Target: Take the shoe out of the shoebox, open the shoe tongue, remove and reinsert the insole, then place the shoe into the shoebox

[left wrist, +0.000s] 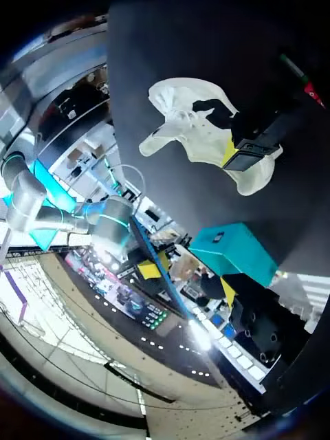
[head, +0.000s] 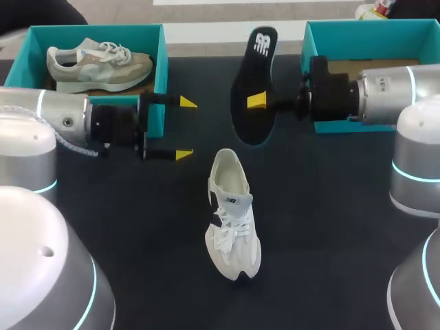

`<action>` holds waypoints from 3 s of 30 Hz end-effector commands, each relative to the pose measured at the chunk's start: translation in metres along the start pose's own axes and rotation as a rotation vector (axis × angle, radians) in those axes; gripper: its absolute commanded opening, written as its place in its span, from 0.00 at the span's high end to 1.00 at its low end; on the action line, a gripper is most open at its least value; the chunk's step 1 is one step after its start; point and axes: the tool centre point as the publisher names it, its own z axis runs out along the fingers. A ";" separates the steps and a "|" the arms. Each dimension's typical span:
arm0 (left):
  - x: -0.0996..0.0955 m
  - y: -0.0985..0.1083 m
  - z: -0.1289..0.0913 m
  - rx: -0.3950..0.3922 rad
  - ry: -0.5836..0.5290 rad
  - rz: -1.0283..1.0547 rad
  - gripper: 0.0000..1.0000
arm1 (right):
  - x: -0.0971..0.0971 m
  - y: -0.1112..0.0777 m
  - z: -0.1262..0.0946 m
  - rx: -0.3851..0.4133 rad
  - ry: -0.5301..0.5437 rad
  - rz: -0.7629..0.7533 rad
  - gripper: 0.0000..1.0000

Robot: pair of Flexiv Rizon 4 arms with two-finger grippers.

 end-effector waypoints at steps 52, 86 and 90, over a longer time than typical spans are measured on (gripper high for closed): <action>0.069 0.032 -0.022 -0.231 0.111 -0.415 0.00 | -0.044 0.011 0.031 0.039 0.097 -0.533 1.00; 0.096 0.047 0.030 -0.250 0.219 -0.420 0.00 | -0.074 -0.026 0.054 0.042 0.062 -0.629 1.00; 0.091 0.042 0.026 -0.265 0.201 -0.459 0.00 | -0.074 -0.026 0.054 0.042 0.062 -0.629 1.00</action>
